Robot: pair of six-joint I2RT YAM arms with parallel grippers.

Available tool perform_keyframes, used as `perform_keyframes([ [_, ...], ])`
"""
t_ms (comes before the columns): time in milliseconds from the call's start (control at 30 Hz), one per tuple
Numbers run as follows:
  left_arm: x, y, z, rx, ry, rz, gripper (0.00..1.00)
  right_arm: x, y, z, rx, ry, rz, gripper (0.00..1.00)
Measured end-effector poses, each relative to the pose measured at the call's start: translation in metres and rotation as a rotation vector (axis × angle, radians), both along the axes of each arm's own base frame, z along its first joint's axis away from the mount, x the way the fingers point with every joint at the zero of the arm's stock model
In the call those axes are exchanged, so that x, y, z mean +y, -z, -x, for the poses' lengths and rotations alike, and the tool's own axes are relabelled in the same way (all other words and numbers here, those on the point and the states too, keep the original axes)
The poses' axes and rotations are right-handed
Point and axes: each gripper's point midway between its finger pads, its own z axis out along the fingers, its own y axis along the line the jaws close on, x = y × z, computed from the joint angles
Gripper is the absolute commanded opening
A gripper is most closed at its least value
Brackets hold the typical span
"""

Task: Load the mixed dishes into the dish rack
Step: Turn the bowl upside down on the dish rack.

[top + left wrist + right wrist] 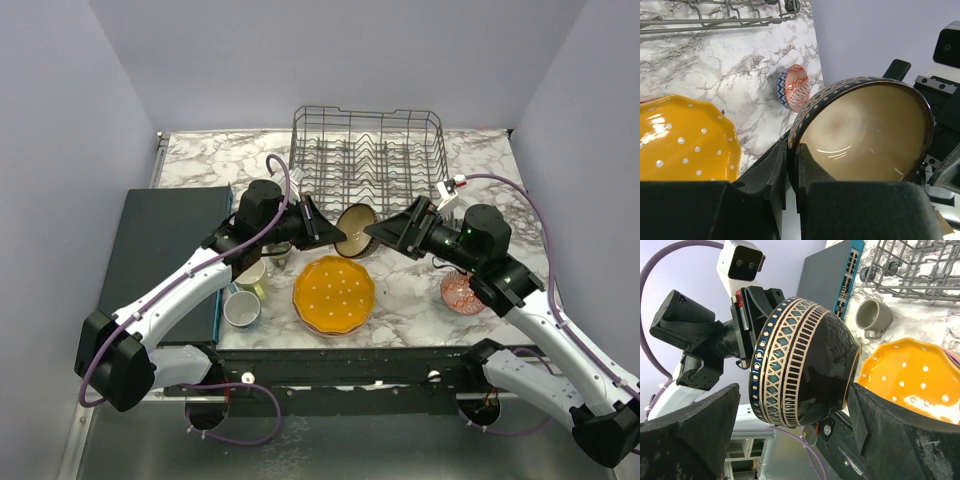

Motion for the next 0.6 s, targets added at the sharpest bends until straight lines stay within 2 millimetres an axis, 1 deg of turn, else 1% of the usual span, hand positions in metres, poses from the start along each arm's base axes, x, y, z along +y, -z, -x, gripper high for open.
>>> perform_keyframes([
  [233, 0.0000, -0.0018, 0.0002, -0.004, -0.001, 0.007, 0.00, 0.0009, -0.0014, 0.0002, 0.002, -0.001, -0.016, 0.85],
  [600, -0.0007, -0.0035, -0.0005, -0.010, -0.001, 0.015, 0.00, -0.0007, -0.0031, 0.0034, -0.001, 0.001, -0.035, 0.82],
])
